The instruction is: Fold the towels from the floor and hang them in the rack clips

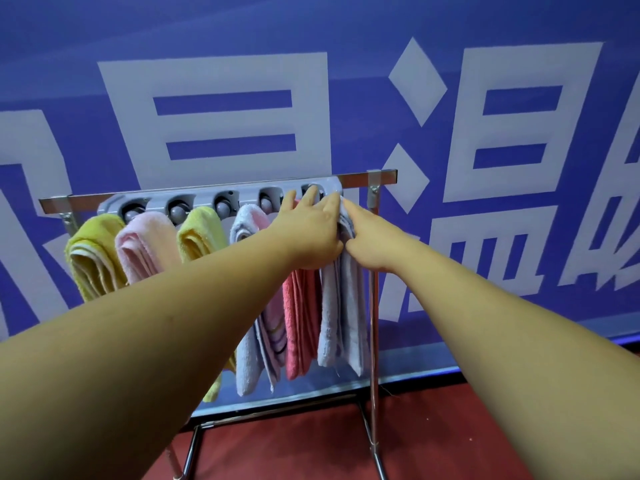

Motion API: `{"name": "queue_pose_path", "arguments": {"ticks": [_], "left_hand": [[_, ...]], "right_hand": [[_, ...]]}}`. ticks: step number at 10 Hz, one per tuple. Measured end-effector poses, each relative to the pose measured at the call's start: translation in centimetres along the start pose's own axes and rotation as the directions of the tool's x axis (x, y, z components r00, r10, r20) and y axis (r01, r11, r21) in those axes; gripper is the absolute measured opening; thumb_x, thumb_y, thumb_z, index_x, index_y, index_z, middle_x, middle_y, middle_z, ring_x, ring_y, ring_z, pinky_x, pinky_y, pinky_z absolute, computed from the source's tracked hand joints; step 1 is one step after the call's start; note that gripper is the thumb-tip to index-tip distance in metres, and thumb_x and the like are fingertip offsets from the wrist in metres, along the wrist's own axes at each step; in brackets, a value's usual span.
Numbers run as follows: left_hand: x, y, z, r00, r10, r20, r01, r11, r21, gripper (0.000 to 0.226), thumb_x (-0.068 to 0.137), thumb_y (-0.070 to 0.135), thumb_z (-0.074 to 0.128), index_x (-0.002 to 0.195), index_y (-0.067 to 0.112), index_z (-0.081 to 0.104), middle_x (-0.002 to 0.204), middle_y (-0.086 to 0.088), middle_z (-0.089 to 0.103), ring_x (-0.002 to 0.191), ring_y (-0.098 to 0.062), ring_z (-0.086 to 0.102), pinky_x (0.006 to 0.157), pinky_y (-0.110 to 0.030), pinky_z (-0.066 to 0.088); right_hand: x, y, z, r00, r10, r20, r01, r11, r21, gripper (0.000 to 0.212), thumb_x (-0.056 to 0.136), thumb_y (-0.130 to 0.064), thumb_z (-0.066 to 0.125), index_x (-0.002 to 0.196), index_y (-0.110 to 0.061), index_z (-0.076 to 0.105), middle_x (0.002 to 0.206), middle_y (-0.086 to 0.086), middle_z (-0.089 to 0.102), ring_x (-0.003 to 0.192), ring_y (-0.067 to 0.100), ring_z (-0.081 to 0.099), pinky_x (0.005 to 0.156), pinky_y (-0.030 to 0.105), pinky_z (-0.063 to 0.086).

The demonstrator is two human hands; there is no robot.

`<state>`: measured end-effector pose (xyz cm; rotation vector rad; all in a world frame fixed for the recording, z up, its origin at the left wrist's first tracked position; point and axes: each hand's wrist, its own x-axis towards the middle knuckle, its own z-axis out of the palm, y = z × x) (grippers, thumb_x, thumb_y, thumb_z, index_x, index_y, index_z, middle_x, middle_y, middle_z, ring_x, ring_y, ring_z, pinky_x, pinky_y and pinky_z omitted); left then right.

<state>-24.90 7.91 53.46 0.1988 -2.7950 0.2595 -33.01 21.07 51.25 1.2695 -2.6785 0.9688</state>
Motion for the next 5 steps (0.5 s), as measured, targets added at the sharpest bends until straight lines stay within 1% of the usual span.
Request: {"name": "queue_pose_path", "arguments": {"ticks": [1,2,3,4,5], "left_hand": [[-0.2,0.5,0.2,0.998,-0.017,0.068,0.014,0.999,0.043,0.085,0.101,0.043,0.046,0.166,0.008,0.004,0.174,-0.006,0.022,0.164,-0.032,0.001,0.128,-0.06,-0.003],[-0.7,0.4,-0.1,0.996,-0.026,0.081,0.021,0.998,0.064,0.09,0.099,0.048,0.047,0.168,0.013,-0.001,0.177,-0.003,0.012,0.164,-0.034,-0.003,0.128,-0.061,-0.003],[-2.0,-0.2,-1.1,0.999,-0.017,0.05,0.014,0.998,0.062,0.085,0.098,0.049,0.048,0.167,0.015,0.01,0.173,-0.009,0.018,0.163,-0.035,0.002,0.128,-0.061,0.003],[-4.5,-0.4,-2.7,0.995,-0.049,0.088,0.043,0.996,0.074,0.09,0.099,0.057,0.049,0.168,0.016,0.008,0.176,-0.011,0.01,0.164,-0.034,-0.003,0.129,-0.06,0.002],[-7.8,-1.3,-5.0,0.995,-0.083,0.063,0.078,0.994,0.073,0.096,0.099,0.064,0.05,0.169,0.018,0.005,0.178,-0.009,0.003,0.164,-0.032,-0.007,0.13,-0.06,0.001]], "right_hand": [[0.2,0.2,0.1,1.0,-0.01,0.015,0.012,0.992,-0.13,0.084,0.099,-0.008,0.051,0.168,-0.03,0.009,0.164,0.0,0.036,0.076,0.009,0.054,0.057,0.027,0.037],[0.2,0.2,0.1,1.0,-0.017,0.009,0.018,0.986,-0.163,0.084,0.098,-0.013,0.056,0.168,-0.024,0.01,0.169,0.002,0.027,0.121,0.027,0.058,0.076,0.032,0.045],[-0.4,-0.1,-0.6,0.999,-0.021,-0.027,0.014,0.978,-0.21,0.073,0.095,-0.018,0.06,0.159,-0.021,0.026,0.159,0.007,0.036,0.139,0.033,0.048,0.088,0.043,0.048],[-2.1,-1.4,-1.4,0.999,0.023,-0.035,-0.032,0.961,-0.274,0.077,0.096,-0.037,0.063,0.161,-0.023,0.024,0.162,0.008,0.033,0.147,0.033,0.041,0.104,0.05,0.05],[-4.8,-3.8,-2.3,0.998,0.052,-0.033,-0.06,0.943,-0.329,0.092,0.099,-0.055,0.059,0.169,-0.022,0.009,0.174,0.008,0.016,0.159,0.032,0.022,0.122,0.053,0.036]]}}
